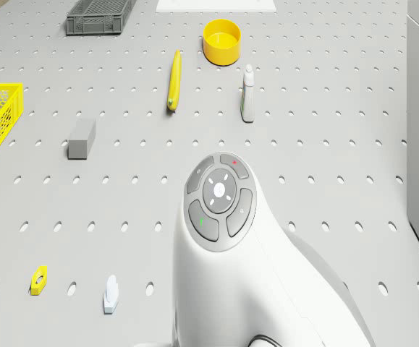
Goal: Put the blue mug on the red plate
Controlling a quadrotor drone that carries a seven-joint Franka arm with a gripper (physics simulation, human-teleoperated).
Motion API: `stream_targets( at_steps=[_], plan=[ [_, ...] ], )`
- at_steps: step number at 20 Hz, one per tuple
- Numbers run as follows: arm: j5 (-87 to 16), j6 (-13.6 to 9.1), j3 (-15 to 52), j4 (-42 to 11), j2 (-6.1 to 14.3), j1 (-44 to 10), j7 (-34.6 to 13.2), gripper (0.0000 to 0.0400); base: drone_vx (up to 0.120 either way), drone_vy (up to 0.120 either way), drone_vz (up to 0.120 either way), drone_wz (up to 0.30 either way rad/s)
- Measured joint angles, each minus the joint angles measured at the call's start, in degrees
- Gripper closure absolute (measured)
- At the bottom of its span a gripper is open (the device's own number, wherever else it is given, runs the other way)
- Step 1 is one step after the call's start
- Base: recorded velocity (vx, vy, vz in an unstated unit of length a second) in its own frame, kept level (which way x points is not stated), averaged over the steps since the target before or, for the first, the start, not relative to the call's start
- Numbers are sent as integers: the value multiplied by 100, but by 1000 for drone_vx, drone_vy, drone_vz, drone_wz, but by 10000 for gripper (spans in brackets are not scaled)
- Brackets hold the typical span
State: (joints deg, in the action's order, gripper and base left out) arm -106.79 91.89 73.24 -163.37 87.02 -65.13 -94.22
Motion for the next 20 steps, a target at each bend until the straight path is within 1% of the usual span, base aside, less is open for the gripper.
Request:
stream_targets(
  at_steps=[4, 11, 15, 20],
  plan=[
    [26, 46, 13, 18, 47, 213, 231, 300, 0, 0, 0, 0],
    [62, 161, 18, 111, 141, 688, 797, 300, 0, 0, 0, 0],
    [-112, 297, -186, 230, 183, 829, 1034, 300, 0, 0, 0, 0],
    [-469, 500, -585, 410, 198, 829, 1159, 300, 0, 0, 0, 0]
  ],
)
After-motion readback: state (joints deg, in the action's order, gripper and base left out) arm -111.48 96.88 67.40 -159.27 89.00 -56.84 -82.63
